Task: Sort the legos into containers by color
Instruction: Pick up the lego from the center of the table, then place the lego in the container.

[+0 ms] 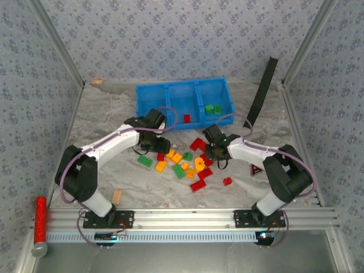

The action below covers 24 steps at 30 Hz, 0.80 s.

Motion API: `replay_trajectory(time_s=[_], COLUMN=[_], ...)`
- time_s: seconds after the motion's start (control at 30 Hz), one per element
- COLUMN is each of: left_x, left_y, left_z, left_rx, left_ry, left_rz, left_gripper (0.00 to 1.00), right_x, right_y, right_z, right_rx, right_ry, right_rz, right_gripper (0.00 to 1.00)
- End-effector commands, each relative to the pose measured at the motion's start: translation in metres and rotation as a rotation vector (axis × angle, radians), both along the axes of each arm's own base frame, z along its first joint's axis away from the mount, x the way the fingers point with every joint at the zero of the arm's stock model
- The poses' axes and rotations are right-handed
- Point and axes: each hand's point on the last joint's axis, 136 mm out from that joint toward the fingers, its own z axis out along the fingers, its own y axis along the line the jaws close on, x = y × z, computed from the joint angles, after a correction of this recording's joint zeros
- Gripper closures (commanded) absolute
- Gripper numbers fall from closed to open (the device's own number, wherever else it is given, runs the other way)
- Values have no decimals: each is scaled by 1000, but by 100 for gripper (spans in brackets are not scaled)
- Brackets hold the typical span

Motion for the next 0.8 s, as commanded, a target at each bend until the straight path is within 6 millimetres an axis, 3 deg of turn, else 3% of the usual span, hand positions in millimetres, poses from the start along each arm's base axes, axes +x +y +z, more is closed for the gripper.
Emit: replay_trajectory(time_s=[0.0,0.13,0.4,0.77], left_x=[-7,-10,-16,-9], left_y=[-4,3,-1,-5], left_z=[-12,-25,-48,-66], left_rx=[9,57,47,55], left_ry=[36,56,105,110], left_rz=[1,7,-11,-5], left_gripper=[35,36,39,44], right_x=[-50,-44,-21,40], right_y=[-46,-47,-53,-61], right_z=[-42,-21,54,135], right_rx=[-164,-151,-107,-81], right_ry=[213,174,40,-155], right_rz=[-15,-16,-14,-7], right_gripper=[78,79,79,79])
